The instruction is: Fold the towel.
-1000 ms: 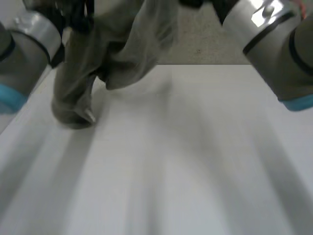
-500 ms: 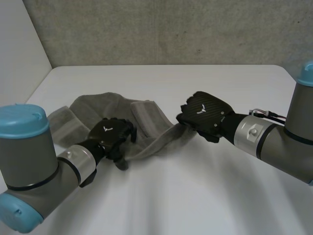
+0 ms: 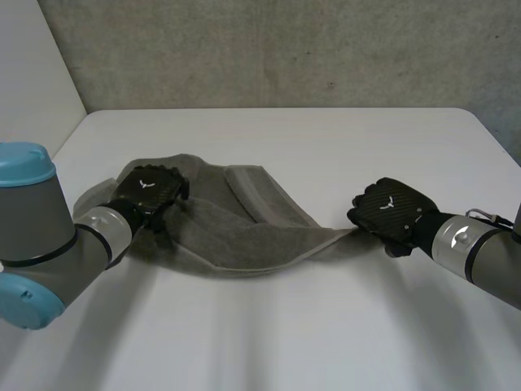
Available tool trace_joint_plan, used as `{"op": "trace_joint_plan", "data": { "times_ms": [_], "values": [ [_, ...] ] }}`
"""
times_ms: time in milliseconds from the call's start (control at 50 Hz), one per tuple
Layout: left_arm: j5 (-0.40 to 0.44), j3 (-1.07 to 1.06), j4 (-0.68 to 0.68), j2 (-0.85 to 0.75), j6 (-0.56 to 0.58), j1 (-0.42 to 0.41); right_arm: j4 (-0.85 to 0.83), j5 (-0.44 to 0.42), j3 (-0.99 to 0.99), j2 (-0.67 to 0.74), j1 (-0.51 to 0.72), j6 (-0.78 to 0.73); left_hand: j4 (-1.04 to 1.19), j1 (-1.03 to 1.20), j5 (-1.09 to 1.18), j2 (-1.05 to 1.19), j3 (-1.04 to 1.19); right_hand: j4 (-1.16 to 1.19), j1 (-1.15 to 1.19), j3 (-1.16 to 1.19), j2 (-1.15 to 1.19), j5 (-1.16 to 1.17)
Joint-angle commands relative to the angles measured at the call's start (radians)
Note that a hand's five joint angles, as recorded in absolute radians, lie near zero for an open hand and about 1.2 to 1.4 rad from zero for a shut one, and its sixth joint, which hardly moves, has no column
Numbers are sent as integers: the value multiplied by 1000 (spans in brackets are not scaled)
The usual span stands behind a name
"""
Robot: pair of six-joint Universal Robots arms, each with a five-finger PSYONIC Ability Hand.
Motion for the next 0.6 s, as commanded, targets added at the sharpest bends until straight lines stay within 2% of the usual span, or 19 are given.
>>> {"op": "trace_joint_plan", "data": {
  "times_ms": [20, 140, 240, 600],
  "values": [
    [1, 28, -5, -59, 179, 65, -22, 47, 40, -3, 2, 35, -22, -18, 17, -18, -24, -231, -224, -229, -225, -220],
    [8, 57, -4, -84, 212, 134, -20, 58, 66, -31, 4, 156, -25, -21, 14, -21, -27, -247, -239, -244, -240, -235],
    [23, 113, -8, -134, 215, 161, -17, 50, 86, -52, 5, 253, -25, -21, 14, -21, -27, -238, -230, -235, -231, -226],
    [23, 313, -107, -296, 218, 168, -37, 40, 153, -75, 76, 287, -13, -10, 25, -9, -15, -232, -224, -229, -225, -220]
  ]
}}
